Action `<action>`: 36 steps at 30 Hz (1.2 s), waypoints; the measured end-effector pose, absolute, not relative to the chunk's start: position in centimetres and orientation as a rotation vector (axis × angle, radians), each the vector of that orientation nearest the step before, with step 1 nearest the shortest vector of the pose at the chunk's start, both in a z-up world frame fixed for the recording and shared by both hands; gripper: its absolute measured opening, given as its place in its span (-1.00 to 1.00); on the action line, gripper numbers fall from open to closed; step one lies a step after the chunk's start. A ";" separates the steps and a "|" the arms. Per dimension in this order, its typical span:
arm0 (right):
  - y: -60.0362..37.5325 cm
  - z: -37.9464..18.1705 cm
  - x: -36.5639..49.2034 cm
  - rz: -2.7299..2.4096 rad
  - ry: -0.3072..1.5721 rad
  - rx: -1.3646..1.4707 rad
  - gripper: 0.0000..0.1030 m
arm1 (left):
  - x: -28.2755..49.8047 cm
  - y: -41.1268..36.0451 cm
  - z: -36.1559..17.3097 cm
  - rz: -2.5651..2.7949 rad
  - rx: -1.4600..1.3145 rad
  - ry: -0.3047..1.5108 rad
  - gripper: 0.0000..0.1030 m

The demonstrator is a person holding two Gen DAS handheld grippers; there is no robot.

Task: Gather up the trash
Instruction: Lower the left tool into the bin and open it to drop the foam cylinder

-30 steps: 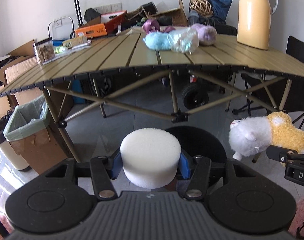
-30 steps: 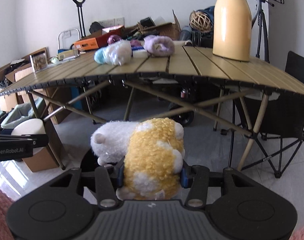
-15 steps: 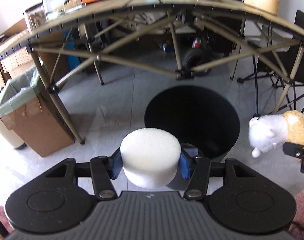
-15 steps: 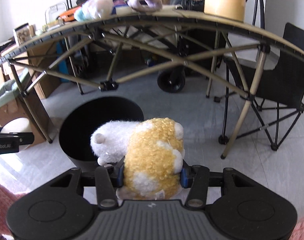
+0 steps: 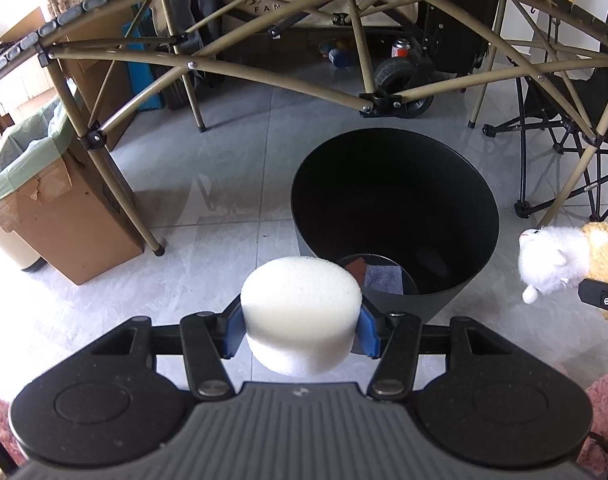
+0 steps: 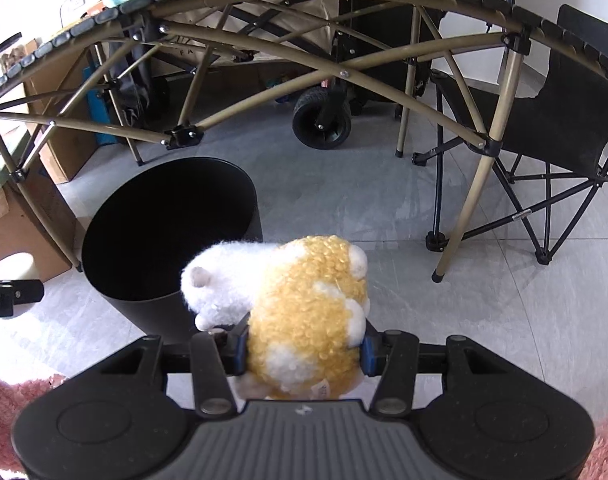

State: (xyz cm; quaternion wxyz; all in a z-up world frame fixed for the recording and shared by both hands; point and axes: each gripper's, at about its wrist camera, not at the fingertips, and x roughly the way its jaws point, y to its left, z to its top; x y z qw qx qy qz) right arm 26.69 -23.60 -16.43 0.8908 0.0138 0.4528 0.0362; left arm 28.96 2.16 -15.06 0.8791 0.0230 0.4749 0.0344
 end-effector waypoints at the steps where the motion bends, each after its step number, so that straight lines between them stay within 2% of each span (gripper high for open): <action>1: -23.7 -16.6 26.9 0.070 0.944 0.032 -0.06 | 29.1 2.1 -15.0 0.071 0.045 0.996 0.08; 36: -27.3 -18.7 33.2 -0.079 0.942 0.112 -0.06 | 39.4 -4.7 -16.1 -0.032 0.013 1.113 0.07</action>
